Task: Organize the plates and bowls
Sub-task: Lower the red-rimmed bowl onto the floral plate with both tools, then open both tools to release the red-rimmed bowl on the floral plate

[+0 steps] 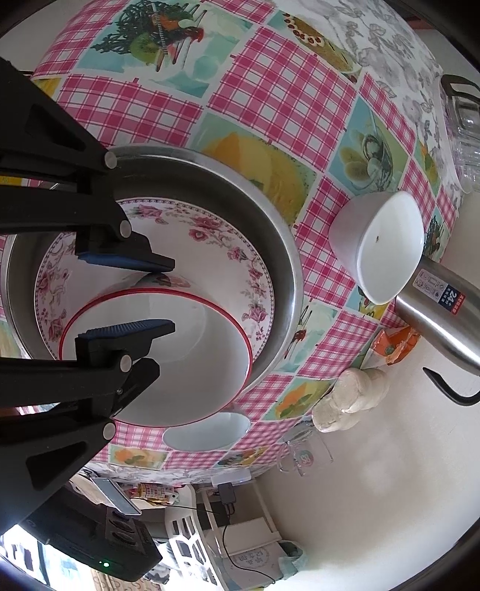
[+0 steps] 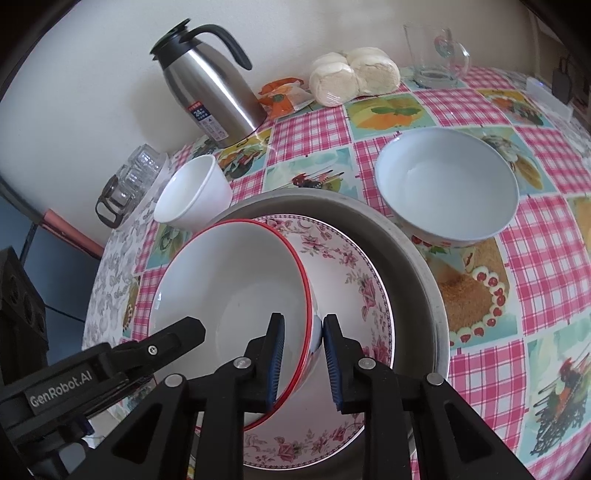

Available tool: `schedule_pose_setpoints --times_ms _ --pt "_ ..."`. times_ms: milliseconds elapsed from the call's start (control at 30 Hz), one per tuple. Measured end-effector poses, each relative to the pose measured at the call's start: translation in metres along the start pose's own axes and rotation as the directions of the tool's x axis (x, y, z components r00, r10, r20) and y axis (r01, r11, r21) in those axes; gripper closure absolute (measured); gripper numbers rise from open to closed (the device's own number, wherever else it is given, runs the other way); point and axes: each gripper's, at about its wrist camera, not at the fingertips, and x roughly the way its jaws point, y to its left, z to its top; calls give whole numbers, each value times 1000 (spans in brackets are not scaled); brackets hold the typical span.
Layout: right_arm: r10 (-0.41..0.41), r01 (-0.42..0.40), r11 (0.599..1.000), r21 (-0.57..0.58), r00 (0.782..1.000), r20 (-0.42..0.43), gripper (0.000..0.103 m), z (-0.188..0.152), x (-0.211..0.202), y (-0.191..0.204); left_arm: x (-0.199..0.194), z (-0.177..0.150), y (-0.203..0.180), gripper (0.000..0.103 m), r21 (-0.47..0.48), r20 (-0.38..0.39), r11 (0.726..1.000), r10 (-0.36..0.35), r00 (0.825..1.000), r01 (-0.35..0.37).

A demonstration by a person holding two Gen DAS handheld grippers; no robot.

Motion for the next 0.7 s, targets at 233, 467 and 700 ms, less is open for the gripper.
schedule_pose_setpoints --times_ms 233,467,700 --pt "14 -14 1000 -5 1000 2 77 1 3 3 -3 2 6 77 -27 6 1000 -11 1000 11" --pt "36 -35 999 28 999 -3 77 2 3 -2 -1 2 5 73 -27 -2 999 -23 1000 23" --pt "28 -29 998 60 999 20 77 5 -6 -9 -9 4 4 69 -24 25 1000 -3 1000 4"
